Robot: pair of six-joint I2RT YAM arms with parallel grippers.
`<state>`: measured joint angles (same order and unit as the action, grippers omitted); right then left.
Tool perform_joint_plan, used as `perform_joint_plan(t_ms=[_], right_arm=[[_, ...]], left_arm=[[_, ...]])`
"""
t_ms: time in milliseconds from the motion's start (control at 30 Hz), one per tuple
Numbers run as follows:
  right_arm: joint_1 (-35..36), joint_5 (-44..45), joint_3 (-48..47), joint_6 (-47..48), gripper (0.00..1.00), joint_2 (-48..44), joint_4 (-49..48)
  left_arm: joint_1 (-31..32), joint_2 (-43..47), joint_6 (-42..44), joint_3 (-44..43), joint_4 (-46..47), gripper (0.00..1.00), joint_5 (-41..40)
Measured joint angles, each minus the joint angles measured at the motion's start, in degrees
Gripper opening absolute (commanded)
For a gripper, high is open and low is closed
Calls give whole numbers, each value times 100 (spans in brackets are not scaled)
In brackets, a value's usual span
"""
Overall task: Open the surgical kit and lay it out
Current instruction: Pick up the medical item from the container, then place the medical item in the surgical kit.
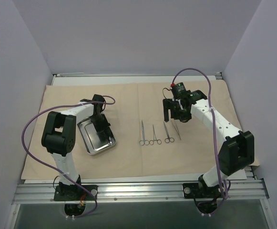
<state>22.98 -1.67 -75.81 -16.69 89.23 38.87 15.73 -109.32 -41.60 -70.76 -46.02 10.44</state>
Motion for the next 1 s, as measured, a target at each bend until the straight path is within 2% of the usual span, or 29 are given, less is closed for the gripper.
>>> perform_joint_plan(t_ms=[200,367,500,633,767,867,1000], right_arm=[[155,105,-2,-48,73,0,2],[411,201,-192,-94,73,17,55],[590,48,-678,-109,75,168,48],[643,-898,-929,-70,78,391,-330],[765,-2205,-935,-240,81,754,-1064],[1012,-3003,-876,-647,77,977,-1934],[1351,-3567,-898,-1067,72,1163,-2673]], left_arm=[[11,-9,35,-11,-4,2,9],[28,85,146,-20,-157,2,-201],[17,442,372,-57,-726,2,-621],[-35,1204,623,-415,-1296,2,-634],[-31,1818,678,-831,-1445,2,-105],[-26,1993,586,-890,-1467,2,297],[-28,2000,367,-890,-1443,2,752]])
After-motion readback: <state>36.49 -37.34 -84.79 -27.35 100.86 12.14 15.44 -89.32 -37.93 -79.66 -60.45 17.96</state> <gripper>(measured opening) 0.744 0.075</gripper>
